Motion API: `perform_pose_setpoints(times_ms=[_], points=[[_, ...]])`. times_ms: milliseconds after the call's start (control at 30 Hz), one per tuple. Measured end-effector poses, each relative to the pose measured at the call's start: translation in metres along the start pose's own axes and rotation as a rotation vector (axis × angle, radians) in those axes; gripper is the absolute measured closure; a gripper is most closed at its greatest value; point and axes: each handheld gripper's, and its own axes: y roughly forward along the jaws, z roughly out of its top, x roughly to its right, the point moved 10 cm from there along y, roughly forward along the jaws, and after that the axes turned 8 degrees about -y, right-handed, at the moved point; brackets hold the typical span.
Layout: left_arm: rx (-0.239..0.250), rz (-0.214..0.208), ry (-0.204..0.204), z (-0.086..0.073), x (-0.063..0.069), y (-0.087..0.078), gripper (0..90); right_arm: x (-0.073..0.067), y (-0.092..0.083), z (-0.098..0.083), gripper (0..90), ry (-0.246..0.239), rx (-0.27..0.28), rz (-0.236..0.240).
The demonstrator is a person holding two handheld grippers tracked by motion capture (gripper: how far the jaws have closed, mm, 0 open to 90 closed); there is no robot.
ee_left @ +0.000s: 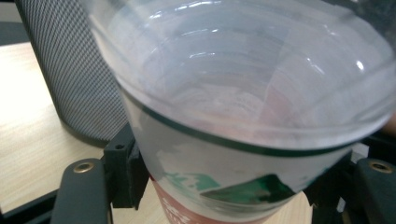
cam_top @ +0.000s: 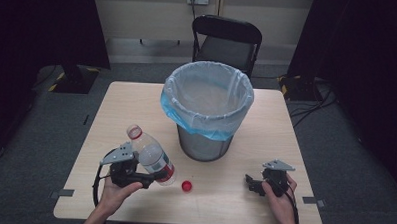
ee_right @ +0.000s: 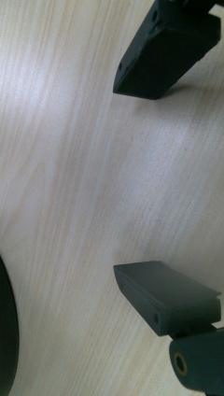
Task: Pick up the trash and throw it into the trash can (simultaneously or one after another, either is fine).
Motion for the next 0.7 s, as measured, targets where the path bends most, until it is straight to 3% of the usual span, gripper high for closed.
perform_pose_setpoints(times_ms=[267,400,700], points=[[0.029,-0.026,0.024,0.019,0.01,-0.007,29.7,0.0,0.0,0.0,10.8,0.0,0.0,0.0],[0.057,-0.045,0.008,0.029,0.014,-0.01,29.7,0.0,0.0,0.0,10.8,0.0,0.0,0.0],[0.098,-0.058,0.024,0.05,0.016,-0.017,29.7,0.0,0.0,0.0,10.8,0.001,0.0,0.0]])
